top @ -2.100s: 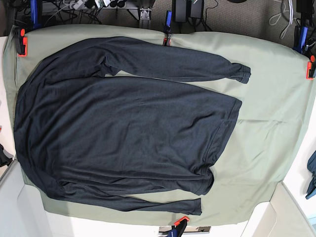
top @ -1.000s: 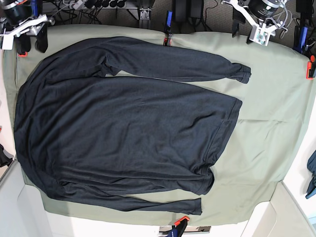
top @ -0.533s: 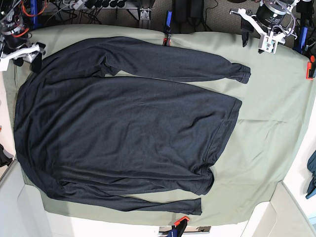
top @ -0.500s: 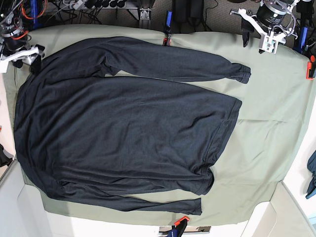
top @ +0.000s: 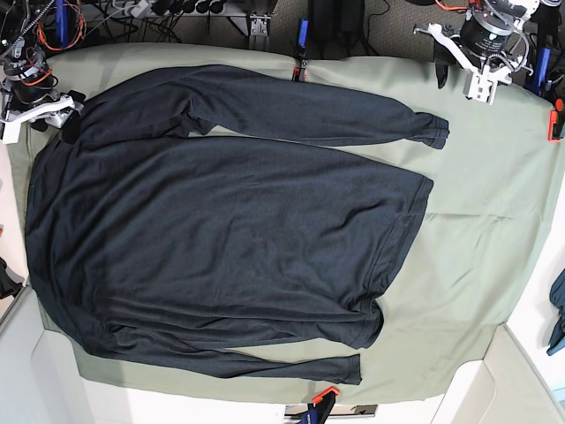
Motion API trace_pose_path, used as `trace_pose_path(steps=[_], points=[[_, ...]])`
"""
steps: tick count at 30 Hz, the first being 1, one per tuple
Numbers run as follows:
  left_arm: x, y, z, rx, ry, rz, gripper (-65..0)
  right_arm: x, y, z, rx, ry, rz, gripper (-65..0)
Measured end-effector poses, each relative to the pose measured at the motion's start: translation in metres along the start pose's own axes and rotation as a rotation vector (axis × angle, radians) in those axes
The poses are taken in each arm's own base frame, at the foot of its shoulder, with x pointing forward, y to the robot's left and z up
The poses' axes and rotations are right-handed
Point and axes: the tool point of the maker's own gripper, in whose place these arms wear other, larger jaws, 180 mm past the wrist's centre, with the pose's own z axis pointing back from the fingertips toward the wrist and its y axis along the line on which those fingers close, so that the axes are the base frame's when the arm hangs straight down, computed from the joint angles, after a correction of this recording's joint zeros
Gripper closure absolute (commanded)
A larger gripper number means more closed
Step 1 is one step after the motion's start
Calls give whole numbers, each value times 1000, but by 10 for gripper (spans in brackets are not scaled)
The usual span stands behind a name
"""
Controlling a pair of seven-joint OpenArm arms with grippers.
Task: Fold the T-shirt properly
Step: 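Move both grippers down to the shirt's shoulder corners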
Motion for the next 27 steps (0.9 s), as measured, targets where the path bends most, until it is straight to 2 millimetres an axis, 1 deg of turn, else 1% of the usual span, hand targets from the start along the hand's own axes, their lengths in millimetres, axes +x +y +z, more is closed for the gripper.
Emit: trace_pose_path(steps=[2, 5, 9, 11, 13, 17, 19, 23, 27], points=[[1, -5, 0, -28, -2, -9, -337, 2, 0, 0, 1, -3, 0, -422], [3, -6, -1, -35, -10, 7, -337, 7, 2, -2, 2, -15, 5, -422], [-1, -7, -5, -47, 3, 4, -337, 10, 2, -4, -2, -21, 13, -422], [1, -11, -10, -75, -3, 13, -337, 11, 4, -5, 0, -22, 17, -422], [3, -9, -17, -78, -10, 33, -337, 9, 6, -6, 0, -14, 30, -422], [-7, -2, -33, -65, 22, 63, -337, 5, 11, -9, 10, 0, 43, -422], [-9, -1, -39, -74, 28, 79, -337, 3, 14, -10, 16, 6, 49, -422], [-4, -1, -49, -90, 14, 102, -337, 1, 16, -11, 20, 12, 55, -422], [1, 1, -53, -85, 4, 106, -337, 1, 15, -11, 13, 15, 63, -422]])
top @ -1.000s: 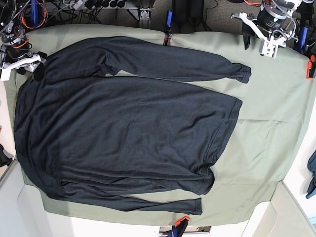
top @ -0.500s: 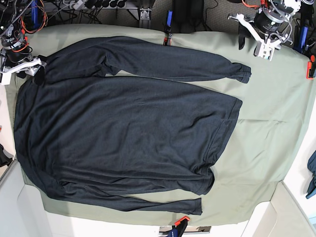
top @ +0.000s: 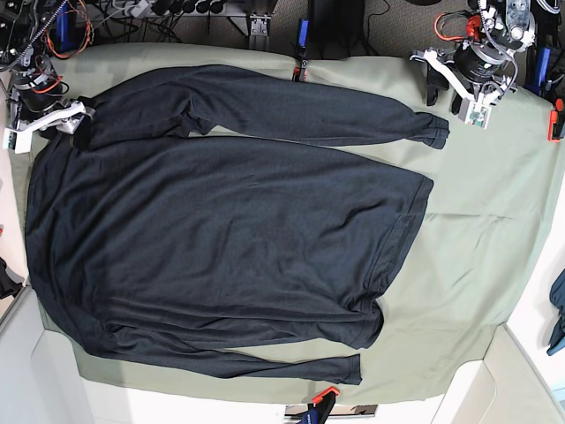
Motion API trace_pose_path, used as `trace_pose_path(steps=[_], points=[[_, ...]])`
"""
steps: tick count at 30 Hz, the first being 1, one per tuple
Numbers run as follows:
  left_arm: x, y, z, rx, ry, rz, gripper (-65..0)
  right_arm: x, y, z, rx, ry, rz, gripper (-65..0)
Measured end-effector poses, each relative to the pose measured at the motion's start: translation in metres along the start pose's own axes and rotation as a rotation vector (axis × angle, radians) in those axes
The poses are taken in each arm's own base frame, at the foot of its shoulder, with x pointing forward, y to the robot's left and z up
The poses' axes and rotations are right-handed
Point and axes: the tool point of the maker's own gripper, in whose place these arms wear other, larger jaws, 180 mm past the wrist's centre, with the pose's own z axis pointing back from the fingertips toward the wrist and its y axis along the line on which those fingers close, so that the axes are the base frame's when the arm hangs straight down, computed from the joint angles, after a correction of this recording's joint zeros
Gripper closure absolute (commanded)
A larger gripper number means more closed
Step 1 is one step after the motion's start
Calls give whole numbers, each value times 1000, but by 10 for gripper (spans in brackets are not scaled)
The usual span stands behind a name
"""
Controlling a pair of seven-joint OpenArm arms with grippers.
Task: Fold the T-shirt properly
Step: 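Move both grippers down to the shirt's shoulder corners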
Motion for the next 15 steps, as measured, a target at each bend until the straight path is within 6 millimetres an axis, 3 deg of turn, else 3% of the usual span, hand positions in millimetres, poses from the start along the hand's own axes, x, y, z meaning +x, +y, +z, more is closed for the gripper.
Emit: trace_pose_path(steps=[15], points=[[24, -4, -7, -32, -66, 29, -337, -1, -1, 0, -8, 3, 9, -422]])
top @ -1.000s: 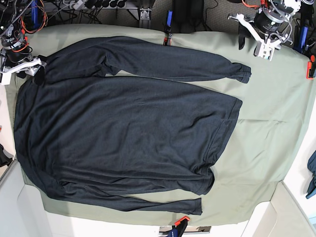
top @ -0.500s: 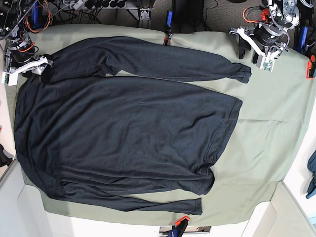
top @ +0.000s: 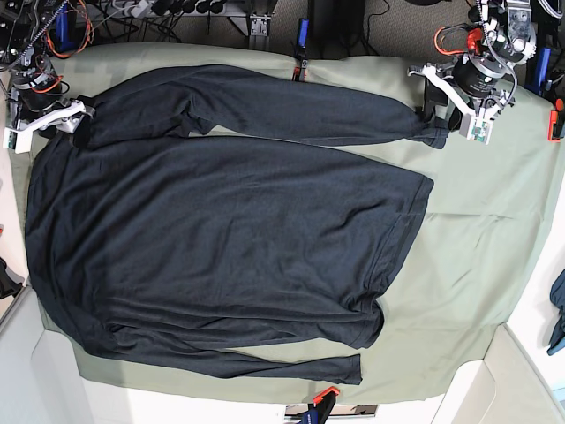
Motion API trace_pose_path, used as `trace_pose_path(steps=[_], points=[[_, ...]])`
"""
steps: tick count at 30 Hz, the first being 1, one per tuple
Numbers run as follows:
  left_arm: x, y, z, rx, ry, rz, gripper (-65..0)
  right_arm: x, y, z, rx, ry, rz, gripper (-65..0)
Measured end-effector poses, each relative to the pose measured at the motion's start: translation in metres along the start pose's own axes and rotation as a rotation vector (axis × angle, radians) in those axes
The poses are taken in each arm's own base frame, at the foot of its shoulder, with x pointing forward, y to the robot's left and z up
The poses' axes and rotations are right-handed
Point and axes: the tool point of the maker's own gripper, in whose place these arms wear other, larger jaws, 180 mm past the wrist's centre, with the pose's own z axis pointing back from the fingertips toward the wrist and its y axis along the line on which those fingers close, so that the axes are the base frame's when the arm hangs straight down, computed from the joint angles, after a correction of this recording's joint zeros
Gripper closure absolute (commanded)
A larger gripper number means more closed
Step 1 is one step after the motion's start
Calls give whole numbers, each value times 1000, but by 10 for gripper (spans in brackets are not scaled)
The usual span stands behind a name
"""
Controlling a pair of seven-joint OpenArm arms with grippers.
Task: Fold the T-shirt properly
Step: 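Move both grippers down to the shirt's shoulder corners, then grasp the shoulder corners with both grippers and pull them apart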
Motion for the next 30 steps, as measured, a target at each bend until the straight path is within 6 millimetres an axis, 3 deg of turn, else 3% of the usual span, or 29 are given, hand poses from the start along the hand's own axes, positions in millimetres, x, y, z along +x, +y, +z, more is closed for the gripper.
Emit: trace_pose_path(steps=[4, 8, 13, 21, 23, 26, 28, 30], points=[[6, -2, -4, -16, -17, 18, -337, -1, -1, 0, -7, 3, 7, -422], [-3, -5, -18, -30, 10, 41, -337, -2, -3, -1, -12, 8, 8, -422], [-8, -22, -37, -102, 14, 30, -337, -7, -9, -8, -21, 21, -3, -422], [-6, -27, -40, -113, 7, 16, -335, -2, -9, -22, 1, 17, -35, -420], [-6, -27, -40, -113, 7, 16, -290, -2, -7, -23, 6, 33, -33, -420], [-6, -27, -40, -111, 7, 18, -146, 1, -7, -24, 7, 30, -33, -417], [-6, -28, -40, -116, 3, 22, -86, 0, -7, -24, 7, 32, -33, -339], [-5, -28, -40, -116, 0, 22, -50, -1, -8, -25, 2, 39, -35, -211]])
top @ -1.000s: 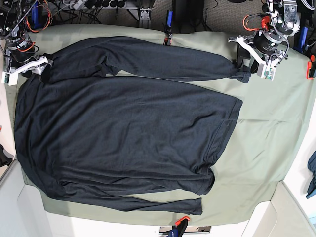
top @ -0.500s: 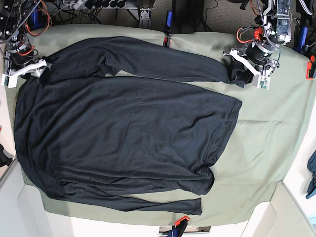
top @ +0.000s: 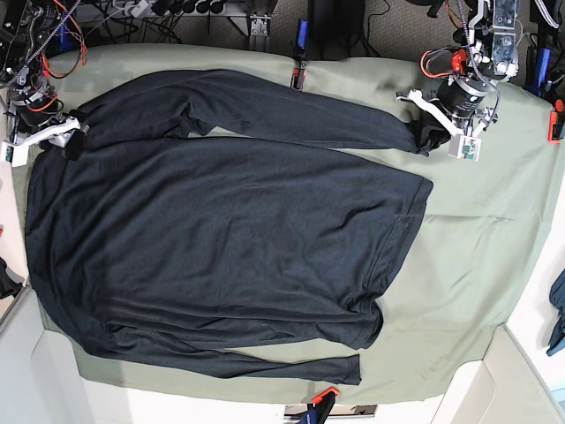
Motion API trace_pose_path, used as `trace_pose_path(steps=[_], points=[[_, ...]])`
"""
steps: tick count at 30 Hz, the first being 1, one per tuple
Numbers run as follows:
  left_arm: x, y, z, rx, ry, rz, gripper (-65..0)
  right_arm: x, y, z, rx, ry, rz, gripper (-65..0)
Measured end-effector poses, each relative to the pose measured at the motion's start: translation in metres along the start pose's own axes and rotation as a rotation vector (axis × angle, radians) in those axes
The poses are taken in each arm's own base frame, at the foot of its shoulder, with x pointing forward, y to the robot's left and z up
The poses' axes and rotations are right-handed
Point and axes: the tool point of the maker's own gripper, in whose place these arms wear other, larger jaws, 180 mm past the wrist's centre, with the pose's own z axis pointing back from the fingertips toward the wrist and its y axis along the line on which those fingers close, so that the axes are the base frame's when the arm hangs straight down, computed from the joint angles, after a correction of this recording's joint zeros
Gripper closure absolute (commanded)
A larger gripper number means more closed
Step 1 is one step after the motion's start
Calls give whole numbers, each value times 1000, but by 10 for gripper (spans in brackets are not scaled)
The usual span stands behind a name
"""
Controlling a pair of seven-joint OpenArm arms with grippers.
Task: Fold the T-shirt properly
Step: 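Grasp the shoulder corners with both grippers and pull them apart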
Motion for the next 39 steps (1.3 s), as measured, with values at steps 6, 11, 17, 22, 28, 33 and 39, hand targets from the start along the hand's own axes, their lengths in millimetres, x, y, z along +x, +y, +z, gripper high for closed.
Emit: trace_pose_path(steps=[6, 11, 17, 22, 28, 33, 39], points=[[4, -9, 1, -43, -40, -80, -12, -3, -1, 0, -3, 17, 33, 0], [0, -25, 3, -127, -26, -142, 0, -4, -5, 6, -18, 52, 37, 0], [5, -36, 22, -149, -34, -186, 0, 1, -18, 21, -54, 62, 27, 0], [48, -21, 43, -98, -154, -200, 0, 18, -25, 31, -54, 0, -16, 0], [76, -5, 41, -65, -215, -202, 0, 43, -20, 28, -38, -68, -24, 0], [67, -9, 40, -116, -159, -216, 0, 65, -8, 23, -1, -113, 3, 0], [97, 0, 30, -109, -230, -227, 0, 72, -10, 14, -12, -115, -6, 0]])
